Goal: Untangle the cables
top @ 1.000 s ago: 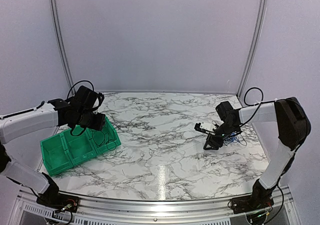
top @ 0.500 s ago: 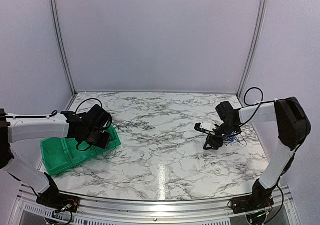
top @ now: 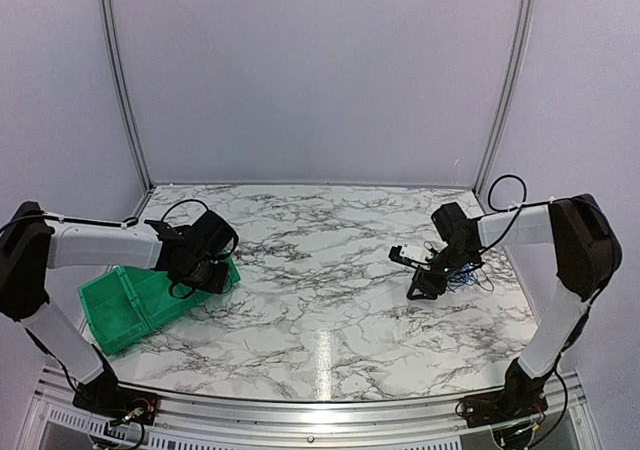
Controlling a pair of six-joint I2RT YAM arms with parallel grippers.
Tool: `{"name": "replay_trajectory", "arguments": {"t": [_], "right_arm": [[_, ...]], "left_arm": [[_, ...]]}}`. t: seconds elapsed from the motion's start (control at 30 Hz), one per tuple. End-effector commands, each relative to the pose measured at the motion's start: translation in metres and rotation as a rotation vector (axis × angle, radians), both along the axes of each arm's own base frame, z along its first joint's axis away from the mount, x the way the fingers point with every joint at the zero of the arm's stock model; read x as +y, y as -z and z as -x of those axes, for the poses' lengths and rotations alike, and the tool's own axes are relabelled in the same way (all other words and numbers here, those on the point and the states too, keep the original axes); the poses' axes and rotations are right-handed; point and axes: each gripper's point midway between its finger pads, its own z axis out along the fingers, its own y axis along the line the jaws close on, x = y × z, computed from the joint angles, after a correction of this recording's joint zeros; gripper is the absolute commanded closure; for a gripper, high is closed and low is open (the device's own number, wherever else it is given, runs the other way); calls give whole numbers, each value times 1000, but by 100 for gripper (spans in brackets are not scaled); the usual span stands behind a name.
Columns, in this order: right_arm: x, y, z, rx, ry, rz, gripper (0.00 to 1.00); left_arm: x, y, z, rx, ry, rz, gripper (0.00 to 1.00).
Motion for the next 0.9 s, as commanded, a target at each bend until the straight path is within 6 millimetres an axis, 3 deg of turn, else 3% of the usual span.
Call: {"name": "replay_trajectory", "arguments": {"t": [0.0,0.17,0.37,0.63,0.73,0.87], "right_arm": [[-7,24,18,90,-7,68,42],[-9,27,19,95,-7,77,42],[-9,30,20,103,-9,84,42],[-10,30,20,101,-11,89,42],[-10,29,20,99,-11,89,42],[-11,29,20,95,-7,94,43]], "left_arm": [[-1,0,-3,21,-18,38,90],[6,4,-7,34,-38,41,100],[9,1,-20,23,-68,81,100],[-5,15,-25,78,-53,126,100],[-9,7,-32,53,-54,141,100],[-16,-21,-35,19,-43,194,100]]}}
